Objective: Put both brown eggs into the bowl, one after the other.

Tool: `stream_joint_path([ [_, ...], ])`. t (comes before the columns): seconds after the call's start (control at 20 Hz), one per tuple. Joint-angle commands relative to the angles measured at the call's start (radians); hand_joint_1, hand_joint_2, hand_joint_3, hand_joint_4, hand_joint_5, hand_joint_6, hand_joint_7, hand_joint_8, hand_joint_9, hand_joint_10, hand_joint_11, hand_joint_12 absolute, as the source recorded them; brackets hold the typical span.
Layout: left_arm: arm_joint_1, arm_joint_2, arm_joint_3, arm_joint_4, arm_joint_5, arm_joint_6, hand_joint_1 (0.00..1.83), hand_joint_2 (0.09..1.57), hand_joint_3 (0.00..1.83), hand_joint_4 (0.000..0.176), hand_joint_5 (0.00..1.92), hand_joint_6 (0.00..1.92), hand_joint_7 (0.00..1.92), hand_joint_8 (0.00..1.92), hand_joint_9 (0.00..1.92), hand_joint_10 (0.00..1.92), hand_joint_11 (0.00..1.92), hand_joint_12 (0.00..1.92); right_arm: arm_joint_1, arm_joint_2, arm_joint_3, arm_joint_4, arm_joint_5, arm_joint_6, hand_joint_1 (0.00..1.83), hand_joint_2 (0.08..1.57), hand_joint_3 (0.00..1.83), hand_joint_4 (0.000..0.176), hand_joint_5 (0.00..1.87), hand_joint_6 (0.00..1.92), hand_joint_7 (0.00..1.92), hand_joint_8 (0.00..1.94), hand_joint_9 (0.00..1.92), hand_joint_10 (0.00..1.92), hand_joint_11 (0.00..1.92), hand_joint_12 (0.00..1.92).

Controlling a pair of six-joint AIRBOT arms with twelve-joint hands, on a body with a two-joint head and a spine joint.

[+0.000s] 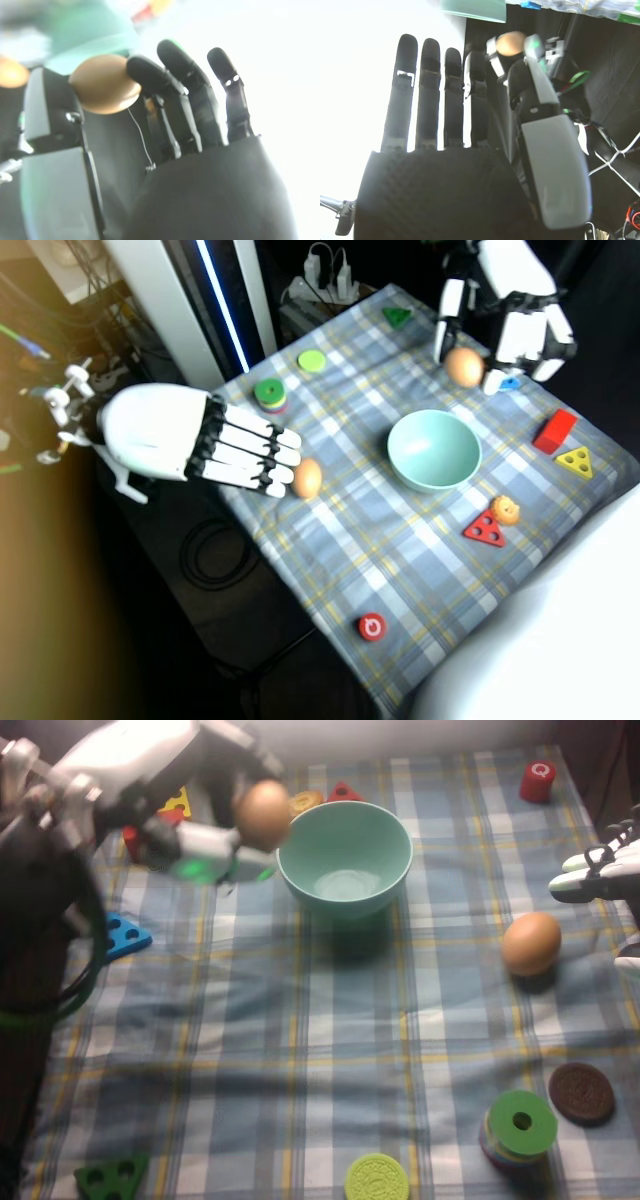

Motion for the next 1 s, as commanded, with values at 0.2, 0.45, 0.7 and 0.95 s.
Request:
stream_joint_path([
  [0.2,-0.049,-0.101,0.115,-0.019,0.068,-0.006,1.25,1.07,0.00,0.000,1.17,0.51,1.04,1.04,0.70,0.77,0.04,1.50,0.005,-0.010,0.013,0.021,0.116,0.007,0.75,1.30,0.00,0.000,0.61,0.00,0.66,0.00,0.66,0.00,0.48,0.50],
  [0.45,-0.050,-0.120,0.140,-0.043,0.098,-0.005,1.00,1.12,0.00,0.175,0.95,1.01,0.99,0.23,0.72,0.31,0.08,1.11,0.006,-0.010,0.013,0.020,0.116,0.007,0.74,1.31,0.00,0.000,0.62,0.00,0.66,0.00,0.65,0.00,0.47,0.49],
  [0.7,-0.048,-0.120,0.139,-0.044,0.101,-0.005,0.68,1.13,0.00,0.113,0.86,0.14,0.94,0.12,0.65,0.35,0.04,1.21,0.006,-0.011,0.013,0.021,0.116,0.007,0.77,1.31,0.00,0.000,0.62,0.00,0.66,0.00,0.64,0.00,0.46,0.48],
  [0.95,-0.036,-0.119,0.137,-0.047,0.117,-0.005,0.90,1.22,0.00,0.175,0.76,1.29,0.96,0.02,0.64,0.30,0.00,1.18,0.006,-0.011,0.013,0.022,0.117,0.007,0.77,1.32,0.00,0.000,0.59,0.00,0.65,0.00,0.62,0.00,0.43,0.46],
])
